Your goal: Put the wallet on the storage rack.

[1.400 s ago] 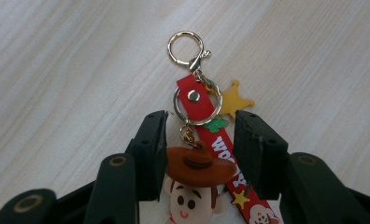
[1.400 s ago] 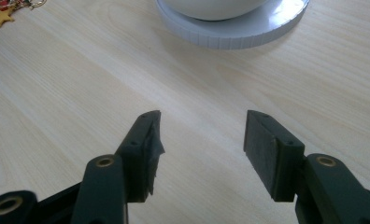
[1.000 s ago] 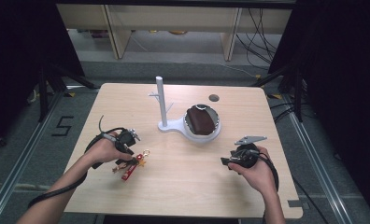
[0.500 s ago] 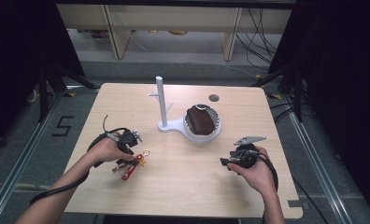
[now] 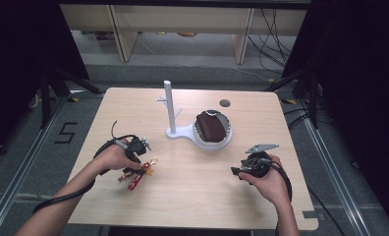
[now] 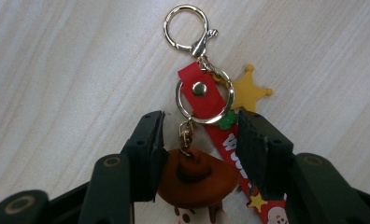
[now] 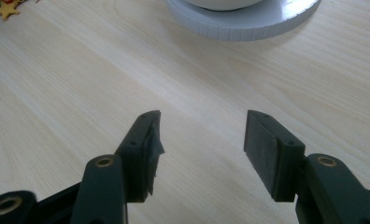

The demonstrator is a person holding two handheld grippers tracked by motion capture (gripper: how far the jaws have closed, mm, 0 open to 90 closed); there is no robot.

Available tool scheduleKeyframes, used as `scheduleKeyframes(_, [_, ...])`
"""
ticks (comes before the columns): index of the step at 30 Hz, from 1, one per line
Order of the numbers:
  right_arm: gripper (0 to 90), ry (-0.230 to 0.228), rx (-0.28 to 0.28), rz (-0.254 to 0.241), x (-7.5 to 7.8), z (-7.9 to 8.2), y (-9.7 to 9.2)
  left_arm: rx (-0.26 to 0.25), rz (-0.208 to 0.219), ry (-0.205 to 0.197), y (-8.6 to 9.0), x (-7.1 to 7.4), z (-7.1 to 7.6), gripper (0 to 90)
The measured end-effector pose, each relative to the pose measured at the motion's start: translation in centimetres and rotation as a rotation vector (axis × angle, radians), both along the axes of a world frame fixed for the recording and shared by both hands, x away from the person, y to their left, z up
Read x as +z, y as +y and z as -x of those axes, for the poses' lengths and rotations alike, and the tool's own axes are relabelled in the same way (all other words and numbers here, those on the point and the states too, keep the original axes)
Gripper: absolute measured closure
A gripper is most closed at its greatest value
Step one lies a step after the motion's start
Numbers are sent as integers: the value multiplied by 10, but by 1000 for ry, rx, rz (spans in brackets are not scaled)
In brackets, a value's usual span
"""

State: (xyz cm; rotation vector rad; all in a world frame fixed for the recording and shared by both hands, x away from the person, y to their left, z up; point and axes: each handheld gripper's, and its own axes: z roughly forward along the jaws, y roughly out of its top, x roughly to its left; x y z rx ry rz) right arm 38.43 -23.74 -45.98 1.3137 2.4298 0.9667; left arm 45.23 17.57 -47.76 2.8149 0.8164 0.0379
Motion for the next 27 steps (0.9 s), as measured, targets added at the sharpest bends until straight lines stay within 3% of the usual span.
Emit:
scheduleKeyframes(1, [469,11,-6,-3,0,1,1,-6,-6,-1,0,0,0,507])
scheduleKeyframes(2, [469,-8,-10,-11,-2,0,1,-20,-18,-2,-1,1,-1,506])
scheduleKeyframes(8, [469,0,-8,-15,-2,0,2,-24,-16,-17,-4,2,-3,501])
scheduleKeyframes(12, [469,1,-8,-11,-2,0,1,-30,-26,-17,-6,2,-5,496])
scheduleKeyframes(13, [469,21,-10,-8,-1,1,2,-30,-24,-16,-7,1,-5,495])
scheduleKeyframes(21, [469,18,-3,-6,-1,1,2,-54,-30,-8,-10,0,-8,493])
scheduleKeyframes(24, [468,20,-6,-8,-1,1,2,-71,-13,9,-10,0,-8,541])
scheduleKeyframes(27, [469,-13,21,6,-3,-1,1,-84,17,11,-9,1,-7,644])
